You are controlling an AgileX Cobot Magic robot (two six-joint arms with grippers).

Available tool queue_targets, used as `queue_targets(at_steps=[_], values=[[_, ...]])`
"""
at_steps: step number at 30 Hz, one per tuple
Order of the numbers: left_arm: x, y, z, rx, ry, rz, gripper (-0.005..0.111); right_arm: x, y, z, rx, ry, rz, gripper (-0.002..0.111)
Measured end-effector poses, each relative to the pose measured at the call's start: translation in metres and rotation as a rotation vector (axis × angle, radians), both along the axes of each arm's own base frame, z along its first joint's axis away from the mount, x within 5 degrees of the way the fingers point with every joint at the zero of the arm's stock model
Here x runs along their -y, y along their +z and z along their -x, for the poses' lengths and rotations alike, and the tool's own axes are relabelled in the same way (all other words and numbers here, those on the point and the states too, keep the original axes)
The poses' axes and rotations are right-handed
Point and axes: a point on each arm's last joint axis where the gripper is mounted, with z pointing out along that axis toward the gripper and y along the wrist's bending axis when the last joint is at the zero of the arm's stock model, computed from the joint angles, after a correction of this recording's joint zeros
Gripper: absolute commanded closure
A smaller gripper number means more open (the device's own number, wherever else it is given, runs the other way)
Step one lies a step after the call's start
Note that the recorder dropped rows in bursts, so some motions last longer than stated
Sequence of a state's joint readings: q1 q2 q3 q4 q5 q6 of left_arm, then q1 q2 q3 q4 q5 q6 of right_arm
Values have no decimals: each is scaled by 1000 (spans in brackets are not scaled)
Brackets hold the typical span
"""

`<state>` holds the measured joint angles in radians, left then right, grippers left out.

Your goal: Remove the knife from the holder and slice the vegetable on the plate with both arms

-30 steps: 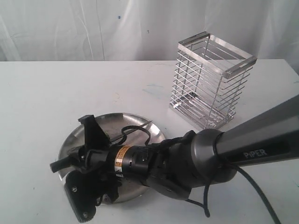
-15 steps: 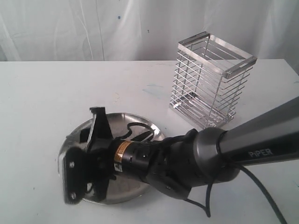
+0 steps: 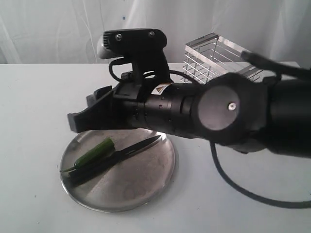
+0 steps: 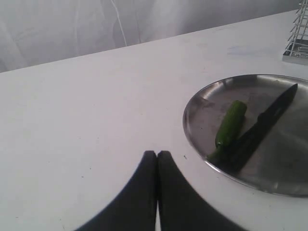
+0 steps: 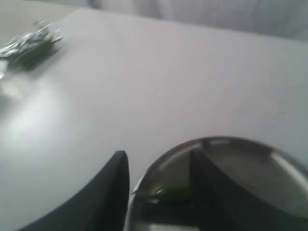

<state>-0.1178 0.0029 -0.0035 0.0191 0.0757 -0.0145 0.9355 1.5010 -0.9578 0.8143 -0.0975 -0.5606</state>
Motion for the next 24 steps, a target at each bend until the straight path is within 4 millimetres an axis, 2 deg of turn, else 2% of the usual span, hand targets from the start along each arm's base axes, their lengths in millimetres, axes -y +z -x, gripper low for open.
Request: queue_targets(at_steps=[3, 7, 9, 11, 15, 19, 24], values=[[0, 0, 0, 0, 0, 0, 107, -4, 10, 9, -132, 102, -9, 70], [0, 0, 0, 0, 0, 0, 107, -5, 7, -7, -248, 63, -36, 72], [0, 0, 0, 0, 0, 0, 107, -5, -9, -26, -362, 0, -44, 72], [0, 0, 0, 0, 0, 0, 107, -6, -33, -44, -532, -48, -35, 72], [0, 0, 0, 0, 0, 0, 107, -13, -72, -64, -777, -63, 8, 67], [0, 0, 0, 0, 0, 0, 107, -25, -83, -76, -827, -47, 13, 48], [0, 0, 0, 0, 0, 0, 107, -38, -89, -86, -882, -42, -18, 45]])
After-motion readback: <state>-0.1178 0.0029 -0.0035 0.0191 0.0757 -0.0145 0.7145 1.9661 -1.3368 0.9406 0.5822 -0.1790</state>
